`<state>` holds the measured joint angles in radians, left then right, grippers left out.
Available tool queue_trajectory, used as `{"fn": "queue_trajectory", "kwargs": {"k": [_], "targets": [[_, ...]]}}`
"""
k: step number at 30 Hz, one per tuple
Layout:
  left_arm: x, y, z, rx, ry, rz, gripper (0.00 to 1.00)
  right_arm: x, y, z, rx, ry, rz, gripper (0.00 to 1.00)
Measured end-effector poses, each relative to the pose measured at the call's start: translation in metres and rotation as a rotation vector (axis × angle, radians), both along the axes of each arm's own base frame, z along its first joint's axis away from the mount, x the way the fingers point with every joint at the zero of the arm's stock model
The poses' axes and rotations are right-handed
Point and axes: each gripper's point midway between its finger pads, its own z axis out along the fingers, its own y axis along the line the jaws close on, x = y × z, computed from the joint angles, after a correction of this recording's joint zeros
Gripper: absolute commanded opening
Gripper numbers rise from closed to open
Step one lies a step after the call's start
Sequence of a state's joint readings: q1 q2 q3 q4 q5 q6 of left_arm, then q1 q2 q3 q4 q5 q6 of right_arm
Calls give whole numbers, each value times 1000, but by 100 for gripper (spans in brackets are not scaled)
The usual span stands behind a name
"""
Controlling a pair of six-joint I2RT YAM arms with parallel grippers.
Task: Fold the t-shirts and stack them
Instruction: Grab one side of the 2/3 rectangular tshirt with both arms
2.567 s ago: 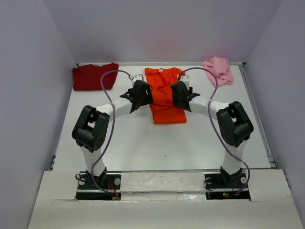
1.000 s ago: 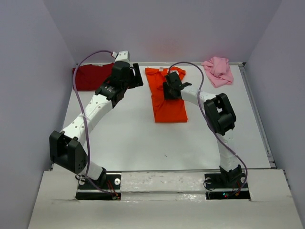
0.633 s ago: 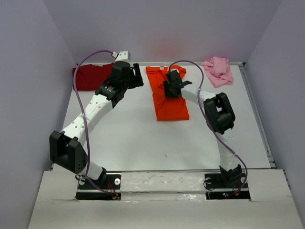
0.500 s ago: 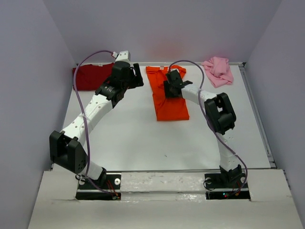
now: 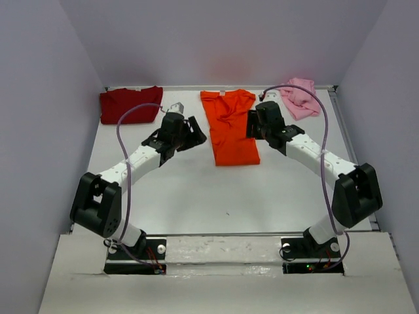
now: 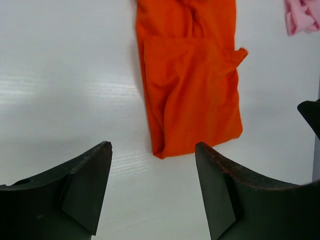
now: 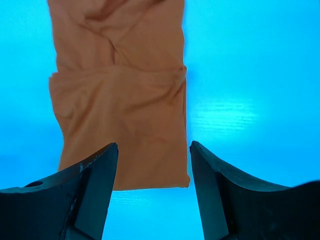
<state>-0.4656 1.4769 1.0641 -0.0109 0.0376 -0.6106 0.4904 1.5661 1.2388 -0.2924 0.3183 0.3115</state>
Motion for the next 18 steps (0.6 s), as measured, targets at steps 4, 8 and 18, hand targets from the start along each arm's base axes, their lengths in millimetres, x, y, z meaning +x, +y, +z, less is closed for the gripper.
{"fn": "queue_trajectory", "kwargs": {"k": [4, 8, 18], "targets": [[-33, -6, -73, -48, 178, -23, 76, -25, -9, -72, -22, 154, -29, 65], [-44, -15, -97, -88, 226, -34, 76, -55, -22, -126, -30, 296, -65, 66], [-44, -54, -102, -165, 187, -100, 76, -52, -39, -136, 42, 310, -151, 65]]}}
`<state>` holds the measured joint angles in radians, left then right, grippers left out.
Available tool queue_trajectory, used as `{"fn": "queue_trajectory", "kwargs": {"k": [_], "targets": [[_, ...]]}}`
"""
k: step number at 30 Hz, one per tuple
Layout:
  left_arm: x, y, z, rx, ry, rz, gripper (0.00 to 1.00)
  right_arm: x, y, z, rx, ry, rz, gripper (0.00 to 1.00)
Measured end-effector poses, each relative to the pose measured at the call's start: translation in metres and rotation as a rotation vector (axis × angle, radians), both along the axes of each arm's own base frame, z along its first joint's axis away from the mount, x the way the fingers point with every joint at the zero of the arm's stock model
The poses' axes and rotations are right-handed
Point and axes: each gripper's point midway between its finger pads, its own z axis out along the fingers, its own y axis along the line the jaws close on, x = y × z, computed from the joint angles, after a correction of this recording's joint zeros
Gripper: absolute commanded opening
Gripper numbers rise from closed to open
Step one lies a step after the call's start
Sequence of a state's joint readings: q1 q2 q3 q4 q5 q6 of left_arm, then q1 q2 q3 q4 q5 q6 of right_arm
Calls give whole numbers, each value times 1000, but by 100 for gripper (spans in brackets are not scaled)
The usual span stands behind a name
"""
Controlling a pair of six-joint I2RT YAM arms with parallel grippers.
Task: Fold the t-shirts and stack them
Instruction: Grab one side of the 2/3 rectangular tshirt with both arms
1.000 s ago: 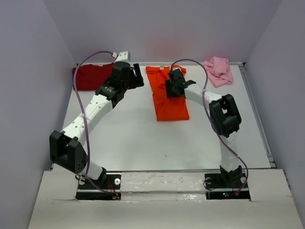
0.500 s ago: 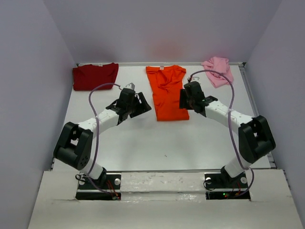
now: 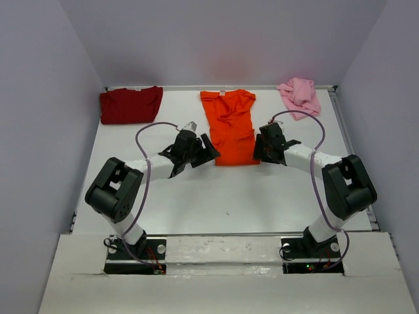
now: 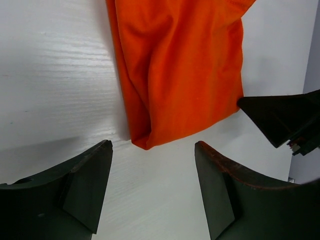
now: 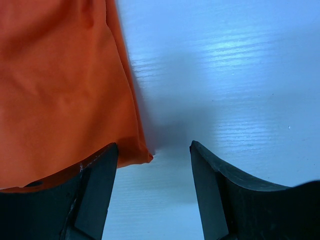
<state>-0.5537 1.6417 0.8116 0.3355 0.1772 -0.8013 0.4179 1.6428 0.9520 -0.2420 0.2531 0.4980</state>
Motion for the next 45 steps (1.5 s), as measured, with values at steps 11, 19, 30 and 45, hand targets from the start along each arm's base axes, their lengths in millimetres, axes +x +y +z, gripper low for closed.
{"fn": "queue_trajectory", "kwargs": {"k": [11, 19, 30, 45], "targets": [[-2, -29, -27, 34, 51, -60, 75, 5, 3, -18, 16, 23, 0, 62], [-3, -28, -33, 76, 58, -59, 75, 8, 15, -18, 76, 18, 26, 49], [2, -23, -34, 121, 46, -35, 72, 2, 37, -18, 187, 34, 91, 38], [5, -16, -48, 164, 54, -5, 0, -5, 42, -21, 223, 38, 107, 0]]}}
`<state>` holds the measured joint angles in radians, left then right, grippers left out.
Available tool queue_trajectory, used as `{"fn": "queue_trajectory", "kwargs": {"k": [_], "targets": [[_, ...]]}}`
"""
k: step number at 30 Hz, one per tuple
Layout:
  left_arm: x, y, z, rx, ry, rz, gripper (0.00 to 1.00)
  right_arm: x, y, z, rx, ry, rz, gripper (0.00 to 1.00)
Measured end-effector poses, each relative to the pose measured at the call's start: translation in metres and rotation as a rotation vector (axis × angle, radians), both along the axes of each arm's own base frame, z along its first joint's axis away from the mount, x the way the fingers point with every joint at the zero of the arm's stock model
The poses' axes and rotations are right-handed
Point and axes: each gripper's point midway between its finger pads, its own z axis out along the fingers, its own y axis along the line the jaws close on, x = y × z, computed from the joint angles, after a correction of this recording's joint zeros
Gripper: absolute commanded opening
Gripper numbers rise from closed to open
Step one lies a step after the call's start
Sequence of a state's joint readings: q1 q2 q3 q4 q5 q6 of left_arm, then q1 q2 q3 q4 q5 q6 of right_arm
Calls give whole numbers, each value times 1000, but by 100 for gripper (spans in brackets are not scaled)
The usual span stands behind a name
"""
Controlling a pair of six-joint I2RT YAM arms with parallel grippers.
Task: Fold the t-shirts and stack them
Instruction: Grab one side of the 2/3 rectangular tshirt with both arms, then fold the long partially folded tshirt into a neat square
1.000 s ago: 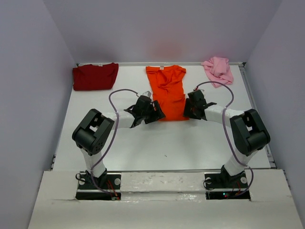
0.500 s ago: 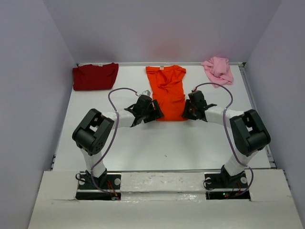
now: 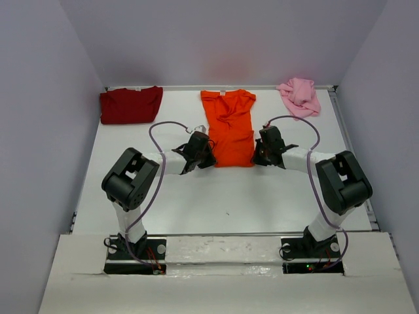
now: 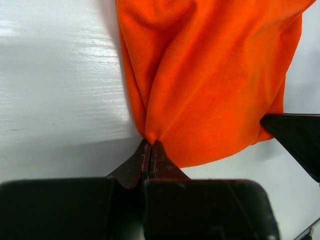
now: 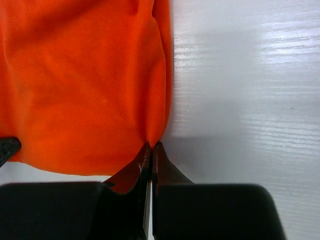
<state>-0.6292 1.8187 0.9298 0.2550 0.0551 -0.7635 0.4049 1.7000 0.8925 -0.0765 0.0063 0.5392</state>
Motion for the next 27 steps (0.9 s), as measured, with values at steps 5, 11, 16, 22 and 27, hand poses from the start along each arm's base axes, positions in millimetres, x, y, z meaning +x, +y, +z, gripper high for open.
{"fn": "queue_trajectory", "kwargs": {"k": [5, 11, 16, 22, 27], "targets": [[-1, -1, -1, -7, -12, -3, 0, -9, 4, 0, 31, 7, 22, 0], [-26, 6, -1, -19, -19, -22, 0, -42, 5, 0, 95, 42, 55, 0], [-72, 16, -2, -22, 3, -62, 0, -79, 3, 14, 162, 41, 81, 0], [-113, 24, 13, -62, 8, -98, 0, -110, 1, 49, 240, -22, 103, 0], [-115, 27, 69, -145, -99, -83, 0, -125, -2, 94, 303, -111, 109, 0]]}}
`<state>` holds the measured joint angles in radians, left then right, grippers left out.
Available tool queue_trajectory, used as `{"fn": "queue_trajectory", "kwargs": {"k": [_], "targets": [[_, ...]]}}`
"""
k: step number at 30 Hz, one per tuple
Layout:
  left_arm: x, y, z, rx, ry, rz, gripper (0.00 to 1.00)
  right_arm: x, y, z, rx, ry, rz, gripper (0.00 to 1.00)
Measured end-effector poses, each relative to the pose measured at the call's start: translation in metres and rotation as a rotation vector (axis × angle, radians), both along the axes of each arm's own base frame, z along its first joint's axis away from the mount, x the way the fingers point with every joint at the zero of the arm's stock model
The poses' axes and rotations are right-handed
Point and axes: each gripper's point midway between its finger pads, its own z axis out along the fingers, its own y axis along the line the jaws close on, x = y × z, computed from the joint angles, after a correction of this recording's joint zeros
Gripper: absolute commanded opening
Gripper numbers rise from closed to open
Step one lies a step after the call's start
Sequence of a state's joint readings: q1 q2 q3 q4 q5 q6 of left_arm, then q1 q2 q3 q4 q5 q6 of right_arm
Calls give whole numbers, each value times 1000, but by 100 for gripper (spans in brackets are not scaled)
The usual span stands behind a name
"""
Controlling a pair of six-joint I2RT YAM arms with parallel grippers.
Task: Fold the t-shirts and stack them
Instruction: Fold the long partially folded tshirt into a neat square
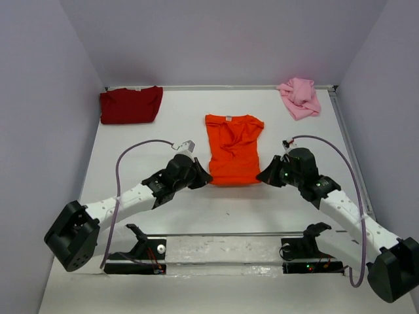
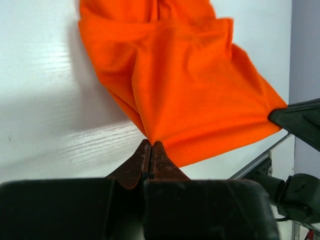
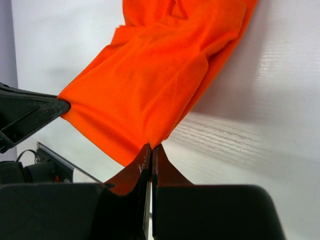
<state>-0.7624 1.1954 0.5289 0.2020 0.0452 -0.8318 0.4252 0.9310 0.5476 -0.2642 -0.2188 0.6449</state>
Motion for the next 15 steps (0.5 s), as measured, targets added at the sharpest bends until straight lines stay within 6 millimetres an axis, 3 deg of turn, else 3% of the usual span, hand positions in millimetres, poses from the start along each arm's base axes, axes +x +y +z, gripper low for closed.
{"fn": "queue_trajectory", "kwargs": {"k": [3, 8, 12, 15], "targets": [[9, 1, 29, -6, -45, 23, 0, 3, 1, 22, 18, -28, -7, 0], [43, 2, 71, 4, -124, 80, 0, 26, 5, 34, -8, -37, -33, 0], [73, -1, 73, 54, -143, 99, 0, 54, 5, 28, -67, -35, -71, 0], [96, -2, 57, 115, -129, 103, 0, 84, 4, 19, -134, -35, -110, 0]]}}
